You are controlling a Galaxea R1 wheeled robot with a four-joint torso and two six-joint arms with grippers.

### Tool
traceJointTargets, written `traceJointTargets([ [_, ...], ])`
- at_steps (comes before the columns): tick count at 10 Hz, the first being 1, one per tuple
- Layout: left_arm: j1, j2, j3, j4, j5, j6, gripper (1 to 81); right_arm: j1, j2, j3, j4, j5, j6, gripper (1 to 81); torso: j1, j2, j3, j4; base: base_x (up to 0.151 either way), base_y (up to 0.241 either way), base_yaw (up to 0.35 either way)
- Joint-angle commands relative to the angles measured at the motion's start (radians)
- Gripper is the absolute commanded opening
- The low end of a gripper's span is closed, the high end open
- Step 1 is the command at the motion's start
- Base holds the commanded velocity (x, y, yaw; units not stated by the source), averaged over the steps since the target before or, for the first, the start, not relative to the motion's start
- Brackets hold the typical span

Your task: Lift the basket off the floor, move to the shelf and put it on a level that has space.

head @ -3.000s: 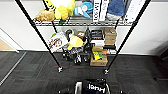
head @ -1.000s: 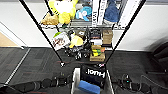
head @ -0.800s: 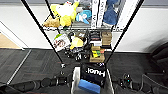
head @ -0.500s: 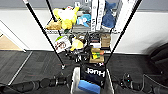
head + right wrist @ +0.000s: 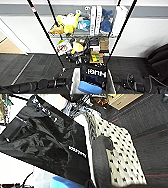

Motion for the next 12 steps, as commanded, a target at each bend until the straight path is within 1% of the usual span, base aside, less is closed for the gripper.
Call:
traceJointTargets([
  [1,-0.094,-0.031,0.036,-0.02,0.02,-0.002,1.0,0.083,-0.048,0.03,0.024,-0.022,0.01,1.0,-0.061,0.095,0.069,0.0,0.0,0.0,0.0],
  [3,-0.079,-0.025,0.022,-0.018,0.018,-0.001,1.0,0.076,-0.038,0.025,0.022,-0.022,0.009,1.0,-0.106,0.162,0.113,0.0,0.0,0.0,0.0],
  [4,-0.074,-0.024,0.022,-0.018,0.015,-0.001,1.0,0.076,-0.035,0.023,0.022,-0.022,0.009,1.0,-0.064,0.098,0.136,0.0,0.0,0.0,0.0],
  [5,-0.068,-0.024,0.02,-0.018,0.009,-0.001,1.0,0.076,-0.035,0.022,0.022,-0.022,0.009,1.0,-0.084,0.126,0.155,0.0,0.0,0.0,0.0],
  [7,-0.059,-0.019,0.016,-0.018,0.01,-0.001,1.0,0.072,-0.034,0.02,0.021,-0.022,0.009,1.0,-0.095,0.143,0.19,0.0,0.0,0.0,0.0],
  [10,-0.059,-0.025,0.022,-0.017,0.02,0.007,1.0,0.067,-0.034,0.025,0.018,-0.022,0.008,1.0,-0.098,0.145,0.27,0.0,0.0,0.0,0.0],
  [12,-0.054,-0.056,0.083,-0.015,0.02,0.01,1.0,0.049,-0.041,0.052,0.016,-0.022,0.008,1.0,-0.099,0.145,0.321,0.0,0.0,0.0,0.0],
])
